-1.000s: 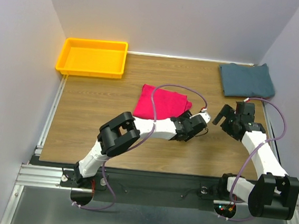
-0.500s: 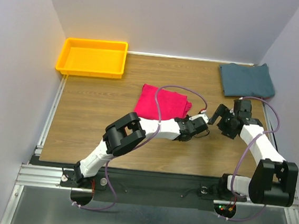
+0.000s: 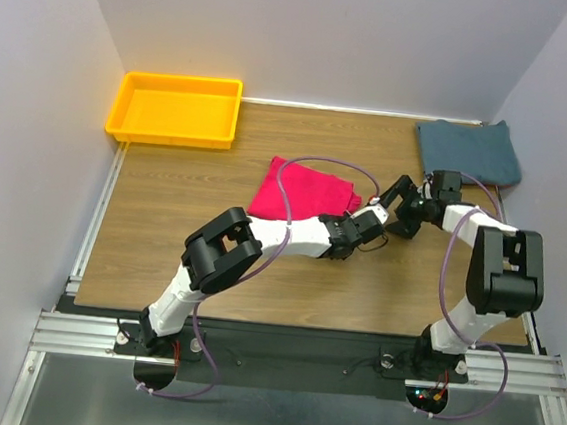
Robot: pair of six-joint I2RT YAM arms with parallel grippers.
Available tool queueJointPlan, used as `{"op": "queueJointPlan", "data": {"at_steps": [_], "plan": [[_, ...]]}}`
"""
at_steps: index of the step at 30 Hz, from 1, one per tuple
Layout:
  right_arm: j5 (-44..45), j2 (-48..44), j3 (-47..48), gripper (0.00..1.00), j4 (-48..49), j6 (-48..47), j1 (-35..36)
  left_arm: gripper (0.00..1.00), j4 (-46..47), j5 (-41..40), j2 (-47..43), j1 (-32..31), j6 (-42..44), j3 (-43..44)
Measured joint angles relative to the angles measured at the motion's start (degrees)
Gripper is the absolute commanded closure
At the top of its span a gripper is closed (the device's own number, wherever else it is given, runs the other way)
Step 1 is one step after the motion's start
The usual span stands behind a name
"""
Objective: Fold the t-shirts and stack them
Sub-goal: Neatly place the folded tshirt to the corner
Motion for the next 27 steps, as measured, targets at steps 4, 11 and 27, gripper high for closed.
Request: {"op": "queueJointPlan", "data": {"at_steps": [4, 11, 27], "plan": [[-4.2, 5.8, 2.8, 0.00, 4.4, 2.9, 0.0, 1.00, 0.5, 1.5, -1.7, 0.1, -0.7, -0.6], [-7.3, 10.6, 6.1, 0.00, 8.1, 5.6, 1.5, 1.00, 1.4, 3.1, -4.5, 0.7, -1.9, -2.6], [-7.6, 18.5, 13.5, 0.07, 12.1, 8.9, 11.9, 1.00, 2.3, 4.6, -6.7, 1.4, -2.7, -2.6]]}}
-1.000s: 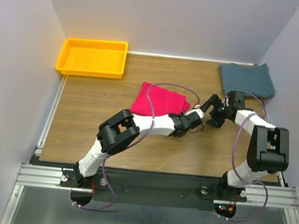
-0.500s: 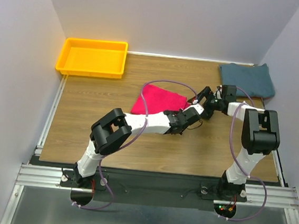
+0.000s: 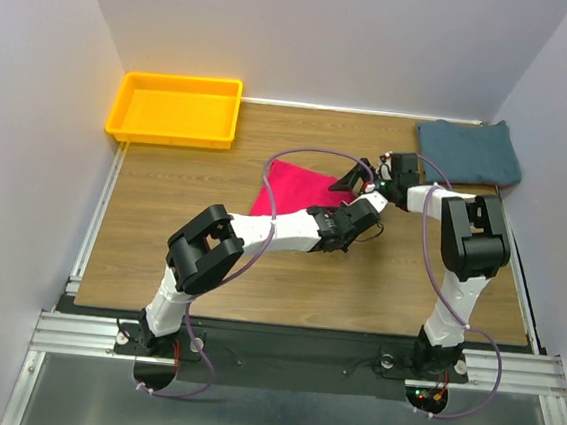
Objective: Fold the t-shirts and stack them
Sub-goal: Neatly place the folded tshirt to the corner
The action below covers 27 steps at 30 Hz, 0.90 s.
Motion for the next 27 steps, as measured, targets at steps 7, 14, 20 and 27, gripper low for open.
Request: {"op": "queueJointPlan", "data": {"at_steps": [7, 14, 20, 27], "plan": [[2.0, 1.8, 1.0, 0.67, -0.1, -0.9, 1.7, 0.90, 0.7, 2.7, 0.0, 0.0, -1.3, 0.9], [7.6, 2.1, 5.1, 0.99, -8.3, -9.1, 2.3, 0.19, 2.3, 3.9, -0.6, 0.4, -5.4, 0.9], [19.4, 1.7, 14.3, 0.99, -18.3, -23.3, 2.3, 0.07, 3.4, 5.7, -9.1, 3.8, -8.8, -2.8], [39.1, -1.2, 20.1, 0.99, -25.3, -44.1, 2.0, 0.07, 8.0, 6.8, -31.6, 21.5, -8.6, -15.1]]}}
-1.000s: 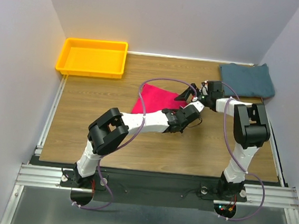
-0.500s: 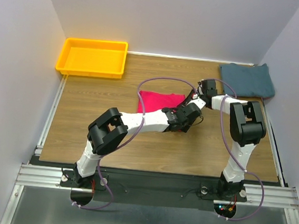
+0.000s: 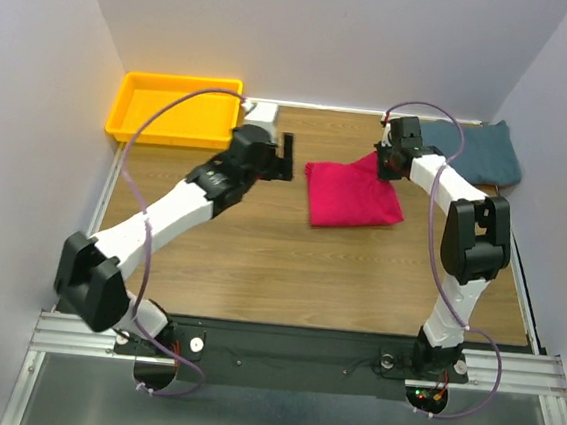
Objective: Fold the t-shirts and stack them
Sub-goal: Neatly place the folded tshirt to the corner
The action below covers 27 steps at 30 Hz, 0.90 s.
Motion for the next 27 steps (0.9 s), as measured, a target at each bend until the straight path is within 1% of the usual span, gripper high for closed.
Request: {"op": "queueJointPlan", "data": {"at_steps": [2, 3, 5, 6, 8, 12, 15, 19, 27], "plan": [[5.1, -0.1, 1.7, 1.00, -0.9, -4.4, -0.2, 0.07, 2.0, -0.4, -4.4, 4.9, 0.6, -4.2], [8.7, -0.1, 3.1, 0.99, -1.4, -7.3, -0.4, 0.07, 2.4, -0.7, -5.9, 6.4, 0.7, -6.2], [12.3, 0.0, 5.6, 0.99, -2.6, -10.4, -0.8, 0.05, 3.5, -0.7, -8.2, 9.1, 1.2, -10.4], [14.8, 0.2, 7.6, 1.00, -2.9, -12.3, -1.1, 0.02, 4.6, -0.9, -9.1, 10.3, 1.4, -13.5], [19.5, 1.4, 12.1, 0.99, -3.2, -15.8, -1.4, 0.01, 5.0, -1.6, -10.2, 11.5, 1.7, -19.8], [27.1, 6.5, 23.3, 1.00, -3.3, -21.6, -1.9, 0.01, 4.3, -2.2, -10.3, 11.6, 1.9, -28.3], [31.1, 10.9, 29.8, 0.99, -2.4, -25.4, -2.2, 0.01, 3.3, -4.0, -10.3, 11.6, 2.2, -29.5], [35.1, 16.4, 36.1, 0.99, -2.0, -29.3, -2.9, 0.01, 5.0, -6.7, -9.7, 11.6, 2.4, -29.1], [39.8, 18.6, 36.9, 0.99, 0.3, -35.1, -4.9, 0.01, 5.5, -8.1, -7.1, 11.7, 2.6, -29.0]]}}
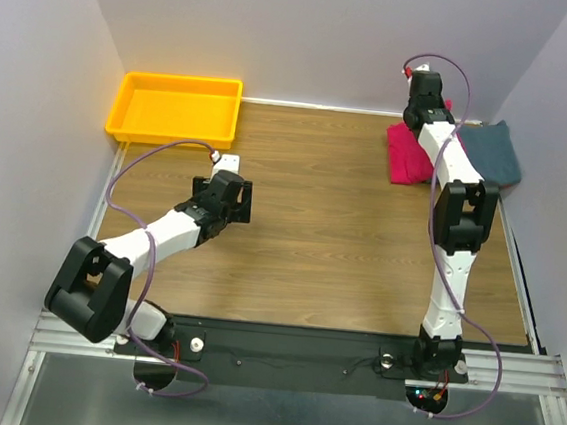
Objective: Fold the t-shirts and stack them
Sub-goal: Neatly place the folded tshirt to the corner
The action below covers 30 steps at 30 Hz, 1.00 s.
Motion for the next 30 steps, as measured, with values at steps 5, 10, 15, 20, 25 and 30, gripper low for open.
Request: {"op": "queueJointPlan", "data": {"at_steps": [5, 10, 15, 20, 25, 30], "plan": [[0.7, 0.0, 0.0, 0.99, 3.9, -2.7, -1.6, 0.01, 0.0, -0.2, 0.8, 0.0, 0.0, 0.0], [0.8, 0.0, 0.0, 0.99, 5.9, -4.9, -2.2, 0.01, 0.0, -0.3, 1.5, 0.0, 0.0, 0.0], [0.7, 0.0, -0.1, 0.99, 7.5, -6.6, -2.4, 0.01, 0.0, -0.3, 2.1, 0.0, 0.2, 0.1], [-0.1, -0.7, -0.1, 0.99, 8.4, -8.2, -2.5, 0.01, 0.0, -0.3, 2.9, -0.1, 0.4, 0.1], [-1.4, -2.8, -2.0, 0.99, 10.3, -9.1, -3.3, 0.01, 0.0, -0.5, 3.1, -0.4, 0.4, 0.2], [-2.1, -3.8, -5.3, 0.97, 13.3, -9.4, -5.8, 0.01, 0.0, -0.5, 3.9, -0.4, 0.5, 1.0]]}}
